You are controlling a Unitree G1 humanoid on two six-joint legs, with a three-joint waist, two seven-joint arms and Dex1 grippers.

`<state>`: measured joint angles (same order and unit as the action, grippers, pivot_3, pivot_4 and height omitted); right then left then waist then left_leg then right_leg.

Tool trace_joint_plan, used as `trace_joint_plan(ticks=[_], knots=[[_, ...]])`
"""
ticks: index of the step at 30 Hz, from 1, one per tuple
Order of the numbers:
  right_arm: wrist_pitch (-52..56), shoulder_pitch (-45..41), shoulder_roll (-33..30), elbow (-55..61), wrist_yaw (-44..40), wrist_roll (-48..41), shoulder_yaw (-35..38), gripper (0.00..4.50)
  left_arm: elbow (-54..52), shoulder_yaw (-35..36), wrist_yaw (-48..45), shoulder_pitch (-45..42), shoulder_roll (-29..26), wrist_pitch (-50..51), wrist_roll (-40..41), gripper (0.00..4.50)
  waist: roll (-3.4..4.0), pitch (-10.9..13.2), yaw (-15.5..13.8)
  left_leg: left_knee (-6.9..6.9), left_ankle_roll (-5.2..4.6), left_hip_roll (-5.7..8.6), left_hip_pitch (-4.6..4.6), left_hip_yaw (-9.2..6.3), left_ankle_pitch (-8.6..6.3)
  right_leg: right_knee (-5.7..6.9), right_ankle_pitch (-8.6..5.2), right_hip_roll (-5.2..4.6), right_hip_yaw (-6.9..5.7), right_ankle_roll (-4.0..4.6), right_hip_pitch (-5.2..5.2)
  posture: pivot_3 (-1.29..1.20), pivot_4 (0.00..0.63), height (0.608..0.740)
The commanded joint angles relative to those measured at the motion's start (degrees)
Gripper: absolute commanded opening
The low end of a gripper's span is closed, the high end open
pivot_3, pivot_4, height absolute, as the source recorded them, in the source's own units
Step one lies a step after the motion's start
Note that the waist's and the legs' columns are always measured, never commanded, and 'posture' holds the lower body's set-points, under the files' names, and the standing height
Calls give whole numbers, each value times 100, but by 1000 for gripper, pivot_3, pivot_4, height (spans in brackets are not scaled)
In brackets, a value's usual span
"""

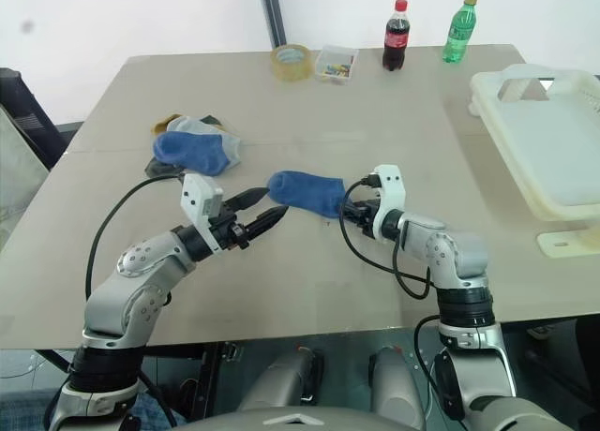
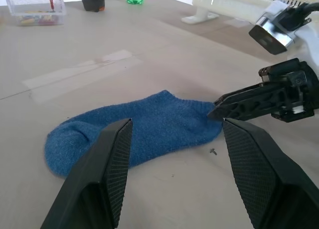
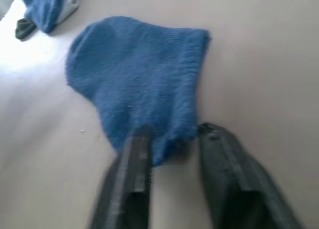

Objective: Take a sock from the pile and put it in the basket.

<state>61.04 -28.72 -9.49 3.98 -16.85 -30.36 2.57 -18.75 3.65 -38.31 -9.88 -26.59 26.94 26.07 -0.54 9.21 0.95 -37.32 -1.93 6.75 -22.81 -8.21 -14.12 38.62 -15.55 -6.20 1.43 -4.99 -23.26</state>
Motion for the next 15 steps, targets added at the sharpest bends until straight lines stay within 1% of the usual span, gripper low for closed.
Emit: trace_joint_plan(ticks=[1, 4, 8, 12, 15], knots=[[-14, 47, -66, 102, -176, -23, -111, 55, -111, 12, -3, 22, -12, -146, -14, 3103, 0, 0, 5, 1, 0, 0, 0, 0, 0, 0, 0, 0, 1, 0, -1, 0, 150, 740], [-124, 122, -208, 165, -407, -11, -221, 55, -109, -11, -31, 73, -45, -186, -69, 3103, 0, 0, 2, 3, 0, 0, -1, 1, 0, -3, 0, 0, 2, 0, -2, 0, 150, 740], [-76, 237, -465, 474, -825, -211, -289, 55, -102, -21, -55, 126, -60, -200, -98, 3103, 0, 0, -7, 5, 0, 0, -2, 1, 0, -4, 0, 0, 1, 0, -2, 0, 150, 740], [30, 462, -1119, 951, -1459, -394, -447, 55, -87, -48, -144, 180, -133, -236, -150, 3103, 1, 1, -16, 5, -1, 0, -5, 1, 0, -7, 0, -1, 1, 0, -3, 0, 150, 740], [-16, 756, -1866, 1249, -2088, -497, -479, 55, -50, -117, -305, 248, -258, -249, -176, 3103, 0, 1, -27, 7, -1, 0, -7, 1, -1, -11, 0, -2, -1, 0, -2, 0, 150, 740]])
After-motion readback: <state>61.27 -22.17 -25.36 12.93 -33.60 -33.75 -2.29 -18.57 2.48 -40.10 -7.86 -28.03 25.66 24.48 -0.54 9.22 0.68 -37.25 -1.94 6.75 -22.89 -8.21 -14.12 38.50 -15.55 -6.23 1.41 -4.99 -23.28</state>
